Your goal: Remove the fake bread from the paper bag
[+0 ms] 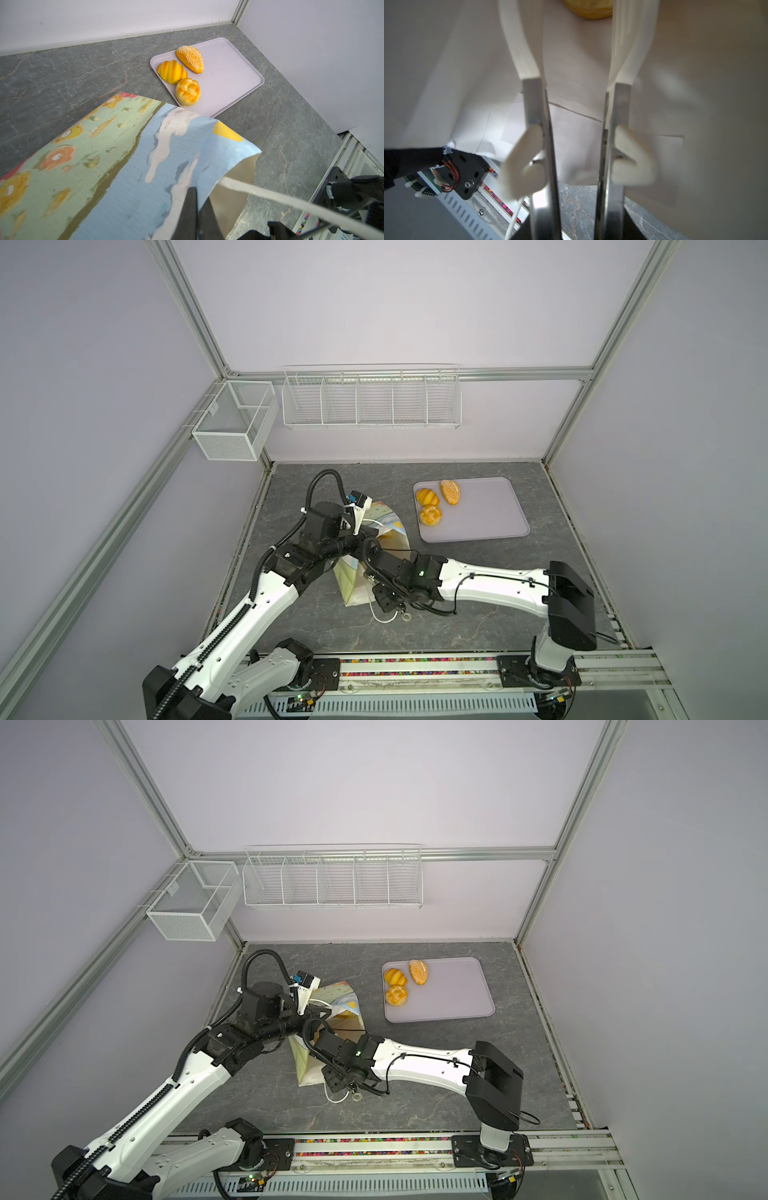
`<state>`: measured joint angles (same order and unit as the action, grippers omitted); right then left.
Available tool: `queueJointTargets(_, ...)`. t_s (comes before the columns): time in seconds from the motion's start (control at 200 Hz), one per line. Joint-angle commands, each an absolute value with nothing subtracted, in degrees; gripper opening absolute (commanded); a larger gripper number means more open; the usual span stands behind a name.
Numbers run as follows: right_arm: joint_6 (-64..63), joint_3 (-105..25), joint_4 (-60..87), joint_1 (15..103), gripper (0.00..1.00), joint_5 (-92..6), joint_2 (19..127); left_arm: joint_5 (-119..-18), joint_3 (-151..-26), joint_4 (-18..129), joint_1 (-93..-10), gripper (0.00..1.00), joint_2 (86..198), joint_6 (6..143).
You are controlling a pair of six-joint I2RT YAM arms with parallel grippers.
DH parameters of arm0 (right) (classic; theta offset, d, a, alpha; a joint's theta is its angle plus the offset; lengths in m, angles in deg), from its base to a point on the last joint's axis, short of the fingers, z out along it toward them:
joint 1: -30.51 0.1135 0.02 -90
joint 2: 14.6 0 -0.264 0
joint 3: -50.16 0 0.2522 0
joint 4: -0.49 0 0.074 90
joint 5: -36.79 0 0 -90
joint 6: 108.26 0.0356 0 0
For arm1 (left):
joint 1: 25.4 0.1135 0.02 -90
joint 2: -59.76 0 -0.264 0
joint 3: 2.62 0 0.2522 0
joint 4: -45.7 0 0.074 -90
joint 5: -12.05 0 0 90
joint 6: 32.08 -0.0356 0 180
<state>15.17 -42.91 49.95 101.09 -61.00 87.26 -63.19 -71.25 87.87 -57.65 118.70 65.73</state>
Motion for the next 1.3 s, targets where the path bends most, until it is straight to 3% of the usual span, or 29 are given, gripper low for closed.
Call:
queueJointTargets(0.0, 13.29, -46.39, 47.66, 100.17, 0.40, -61.73, 89.40, -58.28, -73.65, 84.65, -58.19, 0.00, 118.67, 67.94)
queueJointTargets(0.15, 13.02, -47.74, 48.43, 99.52, 0.38, -61.16, 91.34, -57.84, -73.67, 84.28, -58.19, 0.00, 119.03, 68.29)
queueJointTargets(0.31, 12.94, -47.35, 48.88, 99.15, 0.23, -62.05, 91.08, -59.31, -73.91, 85.50, -58.19, 0.00, 119.14, 66.93)
queueJointTargets(0.645, 13.10, -43.17, 51.10, 99.16, 0.07, -64.13, 84.49, -63.47, -72.77, 85.19, -58.19, 0.00, 120.17, 65.30)
queueJointTargets(0.94, 16.69, -38.08, 53.36, 99.73, 0.07, -63.84, 77.27, -65.80, -70.76, 80.18, -58.19, 0.00, 122.43, 67.17)
queueJointTargets(1.125, 20.10, -35.88, 55.56, 100.64, 0.19, -64.29, 72.45, -67.03, -70.70, 79.14, -58.28, 0.00, 122.76, 69.15)
queueJointTargets(1.294, 20.93, -35.15, 56.33, 100.79, 0.20, -64.39, 69.16, -67.58, -69.66, 77.49, -58.62, 0.00, 122.26, 70.27)
